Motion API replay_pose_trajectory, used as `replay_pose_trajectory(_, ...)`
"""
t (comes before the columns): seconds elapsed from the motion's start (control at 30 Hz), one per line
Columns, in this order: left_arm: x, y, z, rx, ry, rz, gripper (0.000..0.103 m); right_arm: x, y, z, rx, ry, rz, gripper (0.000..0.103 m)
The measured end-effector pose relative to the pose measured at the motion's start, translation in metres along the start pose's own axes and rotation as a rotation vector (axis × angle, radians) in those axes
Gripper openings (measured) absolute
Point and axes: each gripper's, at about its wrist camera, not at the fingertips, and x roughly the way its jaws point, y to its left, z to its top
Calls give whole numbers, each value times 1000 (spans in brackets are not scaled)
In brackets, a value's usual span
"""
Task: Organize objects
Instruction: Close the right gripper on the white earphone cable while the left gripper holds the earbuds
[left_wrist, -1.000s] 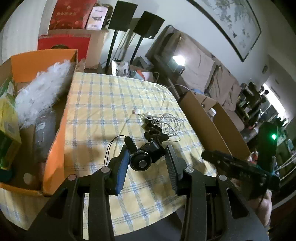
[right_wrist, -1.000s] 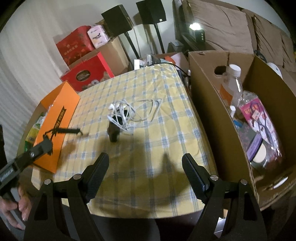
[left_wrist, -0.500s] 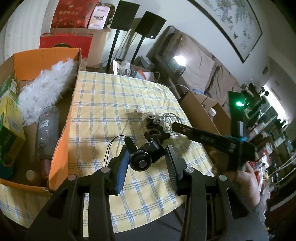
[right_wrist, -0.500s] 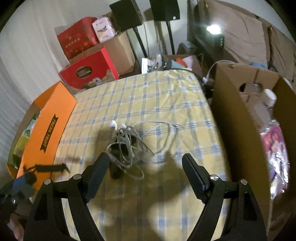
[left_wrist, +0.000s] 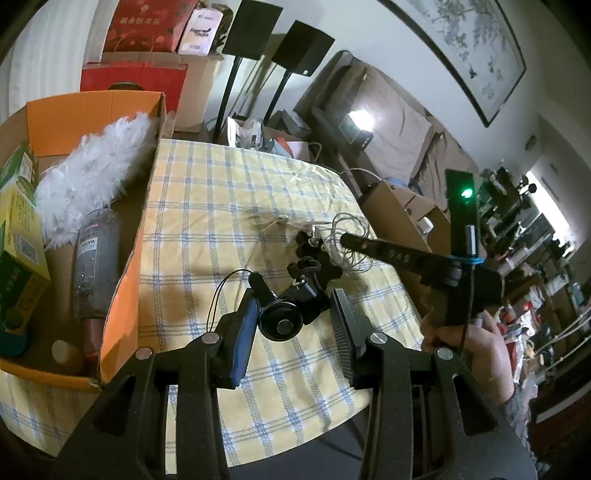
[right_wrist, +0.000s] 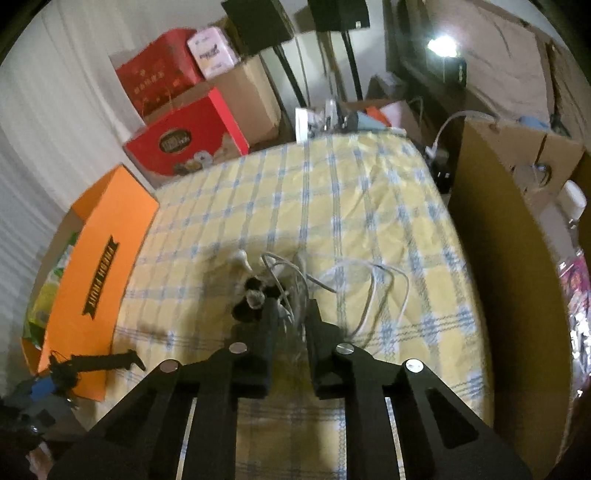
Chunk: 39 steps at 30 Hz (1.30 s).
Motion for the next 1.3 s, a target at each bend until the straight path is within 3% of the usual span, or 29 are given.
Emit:
replay_pose_trajectory(0.73, -57, -7, 34, 20, -115, -16, 36, -117, 65, 58, -162, -239, -39, 7)
replay_pose_trajectory(1.17, -103, 20, 48, -6, -174, 11, 36, -181, 141, 96, -286, -331, -1, 6)
replay_pose_trajectory(1.3, -114, 26, 48, -15, -187, 20, 36, -186, 157, 106, -298, -318, 10, 6)
